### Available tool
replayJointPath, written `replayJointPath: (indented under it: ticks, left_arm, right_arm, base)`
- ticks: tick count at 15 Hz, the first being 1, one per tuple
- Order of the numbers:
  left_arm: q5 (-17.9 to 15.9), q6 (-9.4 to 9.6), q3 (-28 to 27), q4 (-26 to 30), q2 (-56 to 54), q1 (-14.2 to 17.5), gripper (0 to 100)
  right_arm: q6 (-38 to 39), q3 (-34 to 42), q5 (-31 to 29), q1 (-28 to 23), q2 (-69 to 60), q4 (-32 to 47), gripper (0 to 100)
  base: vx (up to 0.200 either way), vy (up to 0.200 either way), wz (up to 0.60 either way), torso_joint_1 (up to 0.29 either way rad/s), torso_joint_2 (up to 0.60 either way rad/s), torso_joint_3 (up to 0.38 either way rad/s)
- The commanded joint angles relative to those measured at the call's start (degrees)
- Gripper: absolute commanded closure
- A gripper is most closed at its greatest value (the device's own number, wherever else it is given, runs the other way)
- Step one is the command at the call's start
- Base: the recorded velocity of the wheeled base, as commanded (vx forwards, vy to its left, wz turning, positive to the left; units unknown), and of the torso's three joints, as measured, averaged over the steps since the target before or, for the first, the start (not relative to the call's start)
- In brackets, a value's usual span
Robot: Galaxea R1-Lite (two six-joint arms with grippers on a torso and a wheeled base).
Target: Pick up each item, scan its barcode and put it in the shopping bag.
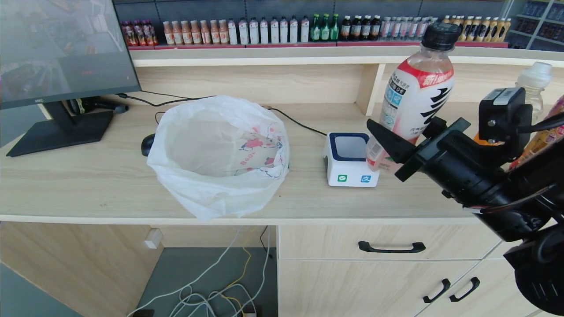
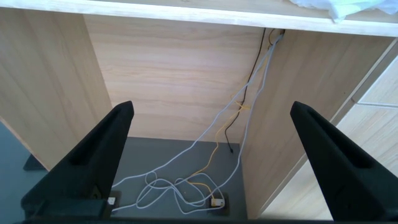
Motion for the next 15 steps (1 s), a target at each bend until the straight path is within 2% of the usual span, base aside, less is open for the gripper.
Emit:
replayJointPath:
  ticks: [1, 3, 4, 10, 15]
  left_arm:
    - [0.0, -0.05, 0.0, 0.0, 0.0, 0.0, 0]
    - [0.0, -0.31, 0.0, 0.0, 0.0, 0.0, 0]
    - [0.0, -0.40, 0.0, 0.0, 0.0, 0.0, 0]
    - [0.1, -0.49, 0.0, 0.0, 0.0, 0.0, 0]
    - [0.1, -0.66, 0.0, 0.0, 0.0, 0.0, 0]
  right_arm:
    - [1.4, -0.8, -3.6, 2.8, -0.2, -0.1, 100]
    - [4.1, -1.3, -7.8, 4.4, 0.4, -0.1, 100]
    - [4.3, -1.3, -7.9, 4.7, 0.4, -0.1, 100]
    - [4.5, -3.3, -8.0, 3.9, -0.3, -0.1, 100]
    - [6.1, -3.4, -8.0, 1.0, -2.5, -0.1, 100]
  base:
    - [0.000, 0.000, 0.00, 0.000, 0.00, 0.000]
    - [0.000, 0.000, 0.00, 0.000, 0.00, 0.000]
    - [0.000, 0.000, 0.00, 0.000, 0.00, 0.000]
    - [0.000, 0.200, 0.00, 0.004, 0.00, 0.001]
    - [0.000, 0.200, 0.00, 0.004, 0.00, 0.004]
